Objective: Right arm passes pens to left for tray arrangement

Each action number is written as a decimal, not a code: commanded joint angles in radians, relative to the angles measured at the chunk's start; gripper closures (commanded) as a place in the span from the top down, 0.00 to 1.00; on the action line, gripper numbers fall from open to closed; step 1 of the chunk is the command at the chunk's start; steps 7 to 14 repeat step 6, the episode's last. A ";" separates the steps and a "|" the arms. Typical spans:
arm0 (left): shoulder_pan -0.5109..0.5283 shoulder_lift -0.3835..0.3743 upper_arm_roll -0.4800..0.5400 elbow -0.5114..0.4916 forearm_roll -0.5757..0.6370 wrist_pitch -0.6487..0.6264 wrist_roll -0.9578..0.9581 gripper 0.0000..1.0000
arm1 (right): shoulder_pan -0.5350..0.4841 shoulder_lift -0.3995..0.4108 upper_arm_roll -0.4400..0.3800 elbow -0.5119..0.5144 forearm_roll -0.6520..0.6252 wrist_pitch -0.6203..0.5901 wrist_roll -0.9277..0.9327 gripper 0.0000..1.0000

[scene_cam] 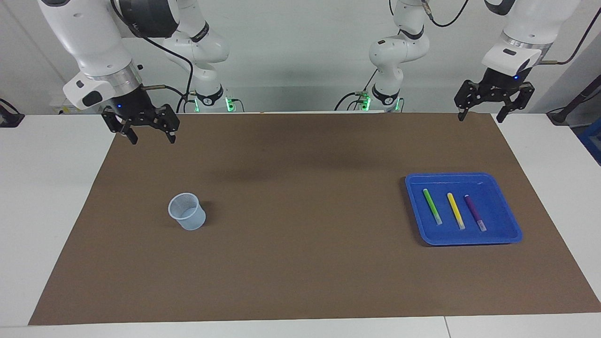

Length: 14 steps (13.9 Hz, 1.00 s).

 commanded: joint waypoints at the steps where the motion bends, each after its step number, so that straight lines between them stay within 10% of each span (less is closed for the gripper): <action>1: -0.001 -0.020 0.009 -0.046 0.021 -0.008 -0.001 1.00 | -0.014 -0.024 0.011 -0.025 -0.001 -0.002 -0.019 1.00; 14: -0.003 -0.023 0.009 -0.049 0.021 -0.014 -0.001 1.00 | -0.014 -0.024 0.011 -0.025 -0.002 -0.001 -0.017 1.00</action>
